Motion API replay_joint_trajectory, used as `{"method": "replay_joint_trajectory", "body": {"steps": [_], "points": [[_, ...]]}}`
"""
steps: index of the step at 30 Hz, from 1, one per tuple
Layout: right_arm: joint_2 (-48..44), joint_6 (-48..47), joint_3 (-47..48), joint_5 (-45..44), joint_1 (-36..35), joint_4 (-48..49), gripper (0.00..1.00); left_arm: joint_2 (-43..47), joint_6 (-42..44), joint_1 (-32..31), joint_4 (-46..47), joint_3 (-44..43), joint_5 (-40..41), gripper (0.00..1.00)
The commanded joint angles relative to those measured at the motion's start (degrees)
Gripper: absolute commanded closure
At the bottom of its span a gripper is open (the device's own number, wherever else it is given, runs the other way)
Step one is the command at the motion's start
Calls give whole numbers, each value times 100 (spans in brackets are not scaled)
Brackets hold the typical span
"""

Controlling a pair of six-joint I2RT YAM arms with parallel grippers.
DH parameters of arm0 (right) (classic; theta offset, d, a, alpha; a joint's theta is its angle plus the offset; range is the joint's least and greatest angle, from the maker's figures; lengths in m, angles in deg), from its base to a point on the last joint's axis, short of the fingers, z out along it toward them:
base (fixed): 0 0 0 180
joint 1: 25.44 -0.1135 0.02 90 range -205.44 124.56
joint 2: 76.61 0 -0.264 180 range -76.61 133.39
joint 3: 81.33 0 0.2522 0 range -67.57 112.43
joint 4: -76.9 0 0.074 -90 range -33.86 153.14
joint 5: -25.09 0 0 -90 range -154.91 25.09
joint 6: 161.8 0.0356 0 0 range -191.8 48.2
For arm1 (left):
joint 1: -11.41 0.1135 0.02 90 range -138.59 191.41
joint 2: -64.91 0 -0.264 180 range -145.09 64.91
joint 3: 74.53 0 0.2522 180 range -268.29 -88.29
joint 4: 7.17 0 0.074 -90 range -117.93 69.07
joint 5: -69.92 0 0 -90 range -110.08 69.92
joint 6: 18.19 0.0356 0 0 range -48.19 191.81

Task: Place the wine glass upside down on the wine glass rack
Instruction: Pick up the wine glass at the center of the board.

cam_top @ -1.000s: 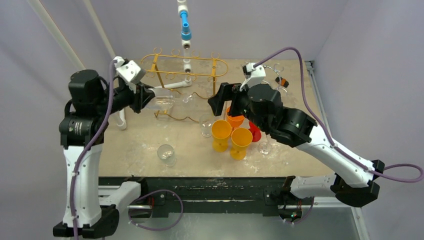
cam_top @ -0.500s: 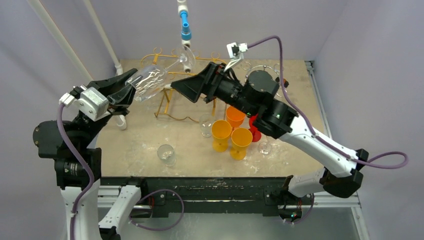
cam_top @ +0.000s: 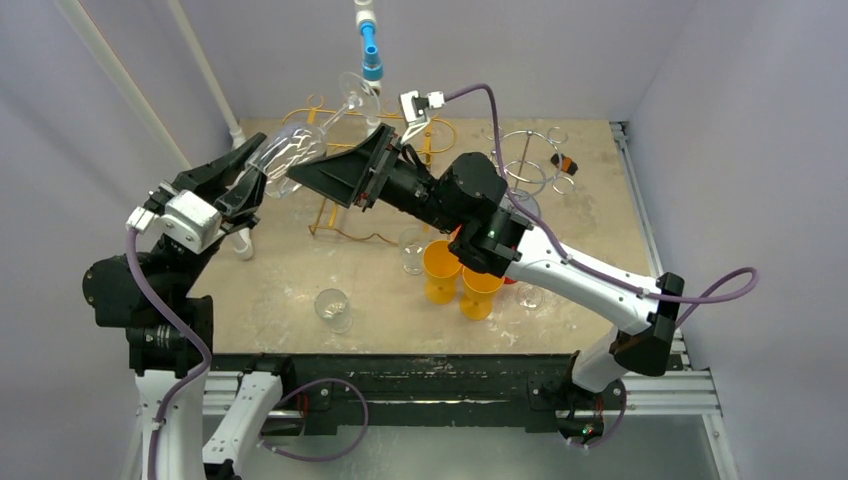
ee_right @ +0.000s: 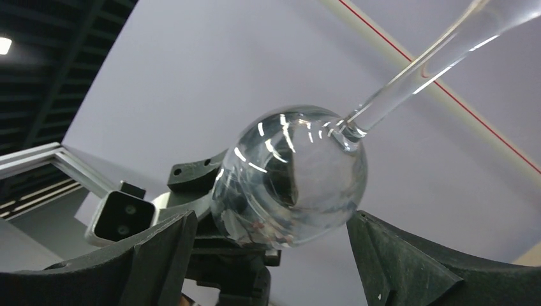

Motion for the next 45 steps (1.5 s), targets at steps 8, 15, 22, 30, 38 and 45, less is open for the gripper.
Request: {"method": "replay_joint_trajectory", "body": {"steps": [8,15,22,30,38,45], "points": [[730,681,861,-466,-364,990,2,202,401,2,713,406,476,100],[682,690,666,-910,-395,1326,28,426,490,0,660,718,533,100],[474,332,406,-1026,-354,1365,42,656,489,2,581,983,502,100],[195,-191,177,-807,14,680,50,689,389,2,378,936,489,100],[219,291,-61,-686,222,999,4,665,83,2,697,1068,619,100],[541,510,217,-612,167,1168,1,673,160,2,774,1097,899,100]]}}
